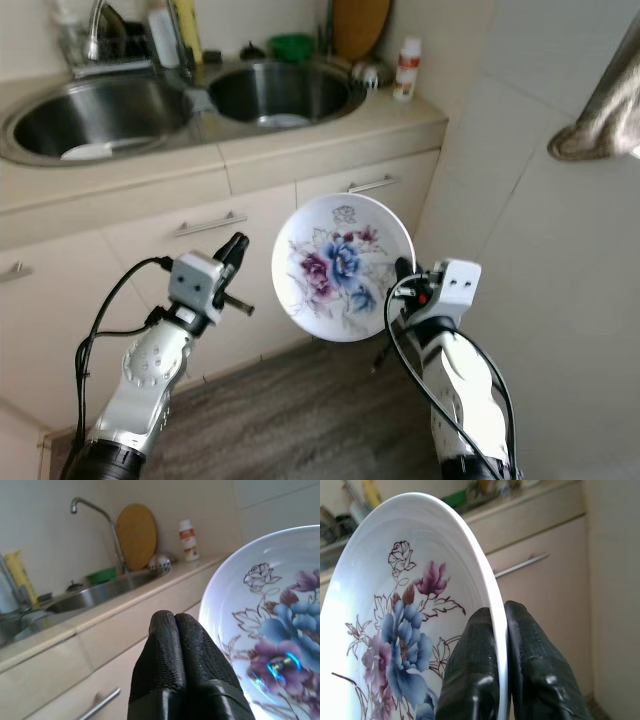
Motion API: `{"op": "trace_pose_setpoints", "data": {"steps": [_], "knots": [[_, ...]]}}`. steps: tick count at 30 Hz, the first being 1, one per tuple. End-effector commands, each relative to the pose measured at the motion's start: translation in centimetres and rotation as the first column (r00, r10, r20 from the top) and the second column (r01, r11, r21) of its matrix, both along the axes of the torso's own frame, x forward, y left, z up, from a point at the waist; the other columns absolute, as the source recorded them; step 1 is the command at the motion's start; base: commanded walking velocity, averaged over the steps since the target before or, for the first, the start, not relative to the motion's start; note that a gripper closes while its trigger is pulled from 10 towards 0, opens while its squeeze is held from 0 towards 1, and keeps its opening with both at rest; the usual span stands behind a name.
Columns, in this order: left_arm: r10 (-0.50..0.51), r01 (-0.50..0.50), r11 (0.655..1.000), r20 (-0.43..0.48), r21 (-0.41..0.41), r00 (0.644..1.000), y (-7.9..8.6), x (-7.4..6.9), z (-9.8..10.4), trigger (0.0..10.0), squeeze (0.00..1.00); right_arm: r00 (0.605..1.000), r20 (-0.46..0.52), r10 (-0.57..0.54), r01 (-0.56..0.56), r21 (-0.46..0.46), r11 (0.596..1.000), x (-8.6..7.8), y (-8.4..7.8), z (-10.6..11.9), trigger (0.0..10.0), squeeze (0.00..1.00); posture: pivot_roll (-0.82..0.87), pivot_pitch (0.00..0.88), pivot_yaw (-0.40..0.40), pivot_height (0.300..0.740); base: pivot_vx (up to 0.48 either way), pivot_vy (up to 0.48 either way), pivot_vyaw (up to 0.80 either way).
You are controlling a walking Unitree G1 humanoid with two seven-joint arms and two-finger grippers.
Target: Kitchen organization
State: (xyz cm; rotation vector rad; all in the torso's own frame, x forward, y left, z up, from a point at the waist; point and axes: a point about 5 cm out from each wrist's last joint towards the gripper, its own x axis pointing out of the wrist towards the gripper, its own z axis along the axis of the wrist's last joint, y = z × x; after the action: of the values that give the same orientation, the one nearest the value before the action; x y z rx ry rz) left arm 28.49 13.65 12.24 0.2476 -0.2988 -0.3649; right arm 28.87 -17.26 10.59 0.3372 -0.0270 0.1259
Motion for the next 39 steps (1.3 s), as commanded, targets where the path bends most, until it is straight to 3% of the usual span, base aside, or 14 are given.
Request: {"op": "trace_pose_setpoints", "data": {"steps": [1, 5, 7, 9, 12, 23, 39], "knots": [[-0.036, 0.036, 0.999, 0.011, -0.011, 0.999, -1.0, -0.1, 0.2, 10.0, 0.00, 0.998, 0.054, -0.043, 0.043, 0.014, 0.999, 0.2, -1.3, 1.5, 0.0, 0.00, 0.11, 0.000, -0.051, 0.740, 0.330, 0.000, 0.00], [-0.035, 0.036, 0.999, 0.021, -0.017, 0.999, -1.0, -0.1, 0.4, 10.0, 0.00, 0.984, 0.176, -0.031, 0.037, -0.032, 0.999, 1.5, -0.9, 5.0, 0.0, 0.00, 0.11, 0.000, -0.051, 0.740, 0.310, 0.000, 0.00], [-0.036, 0.036, 0.999, 0.021, -0.017, 0.999, -1.0, -0.1, 0.4, 10.0, 0.00, 0.983, 0.183, -0.029, 0.037, -0.037, 0.999, 1.6, -0.8, 5.3, 0.0, 0.00, 0.11, 0.000, -0.051, 0.740, 0.296, 0.000, 0.00], [-0.038, 0.038, 0.999, 0.022, -0.019, 0.999, -1.0, 0.0, 0.4, 10.0, 0.00, 0.967, 0.255, 0.015, 0.005, -0.078, 0.997, 2.1, 0.1, 7.5, 0.0, 0.00, 0.11, 0.000, -0.053, 0.740, 0.294, 0.000, 0.00], [-0.037, 0.038, 0.999, 0.029, -0.024, 0.999, -1.1, 0.0, 0.4, 10.0, 0.00, 0.952, 0.302, 0.059, -0.018, -0.138, 0.990, 2.4, 1.2, 8.9, 0.0, 0.00, 0.11, 0.000, -0.056, 0.740, 0.286, 0.000, 0.00], [-0.025, 0.027, 0.999, 0.055, -0.044, 0.998, -1.0, -0.1, 0.8, 10.0, 0.00, 0.943, 0.296, 0.154, -0.084, -0.236, 0.968, 2.3, 3.4, 9.0, 0.0, 0.00, 0.11, 0.000, -0.063, 0.740, 0.275, 0.000, 0.65], [-0.028, 0.031, 0.998, 0.062, -0.046, 0.998, -1.2, -0.1, 0.9, 10.0, 0.00, 0.904, 0.398, 0.155, -0.051, -0.260, 0.964, 2.5, 4.0, 11.7, 0.0, 0.00, 0.11, 0.000, -0.061, 0.740, 0.263, 0.000, 0.79]]}}
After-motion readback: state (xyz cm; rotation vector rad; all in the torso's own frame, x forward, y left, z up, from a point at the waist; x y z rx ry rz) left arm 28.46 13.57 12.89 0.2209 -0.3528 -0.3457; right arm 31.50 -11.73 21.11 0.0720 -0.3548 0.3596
